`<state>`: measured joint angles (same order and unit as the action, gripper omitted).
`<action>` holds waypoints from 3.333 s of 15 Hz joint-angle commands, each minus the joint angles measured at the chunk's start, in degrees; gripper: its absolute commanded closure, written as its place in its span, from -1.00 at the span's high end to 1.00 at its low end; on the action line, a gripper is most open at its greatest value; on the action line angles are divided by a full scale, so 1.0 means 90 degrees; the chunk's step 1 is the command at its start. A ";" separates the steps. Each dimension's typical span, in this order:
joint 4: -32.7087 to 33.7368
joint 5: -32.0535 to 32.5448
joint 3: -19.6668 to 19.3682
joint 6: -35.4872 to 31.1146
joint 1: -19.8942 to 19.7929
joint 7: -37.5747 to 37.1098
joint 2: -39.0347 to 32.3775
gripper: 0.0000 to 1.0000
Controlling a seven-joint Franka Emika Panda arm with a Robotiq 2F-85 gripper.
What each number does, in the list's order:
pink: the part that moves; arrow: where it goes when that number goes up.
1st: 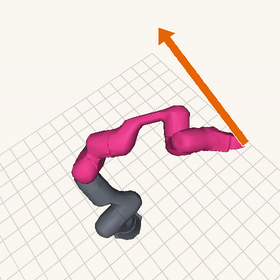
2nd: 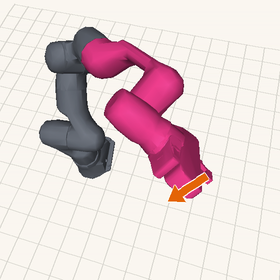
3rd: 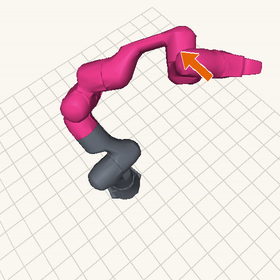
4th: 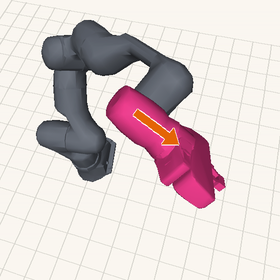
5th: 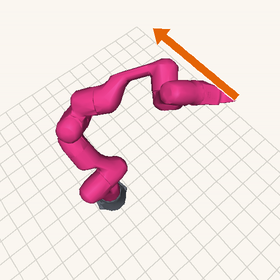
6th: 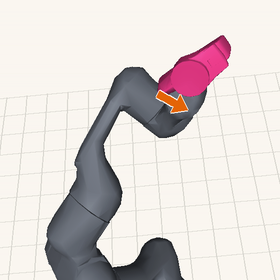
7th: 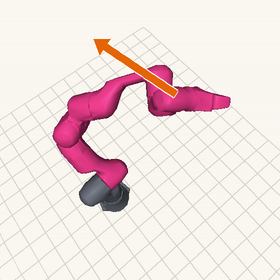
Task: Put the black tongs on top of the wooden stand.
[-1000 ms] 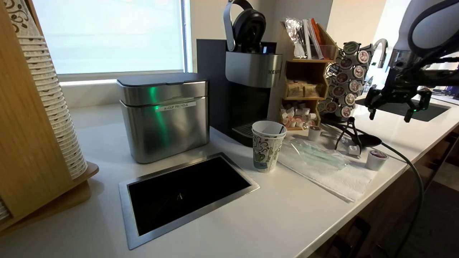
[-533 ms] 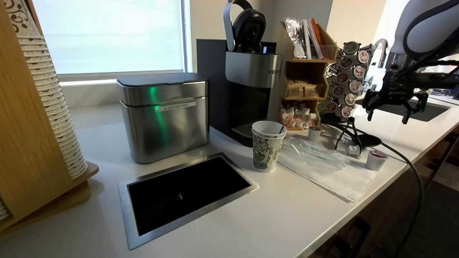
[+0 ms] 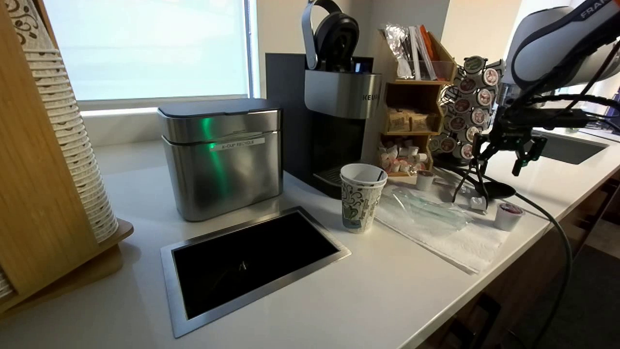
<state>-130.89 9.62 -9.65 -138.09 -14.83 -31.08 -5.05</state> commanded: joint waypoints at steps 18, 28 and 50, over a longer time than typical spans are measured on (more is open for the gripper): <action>0.0369 0.0054 -0.0452 -0.0128 0.0618 -0.0101 -0.0630 -0.98; -0.1593 0.0880 -0.0369 -0.1368 0.0296 0.0249 0.2269 -0.98; 0.0334 0.0239 0.1096 -0.2122 -0.0118 0.1852 0.3243 -0.98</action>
<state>-136.03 12.58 -0.51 -162.20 -16.33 -19.08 28.56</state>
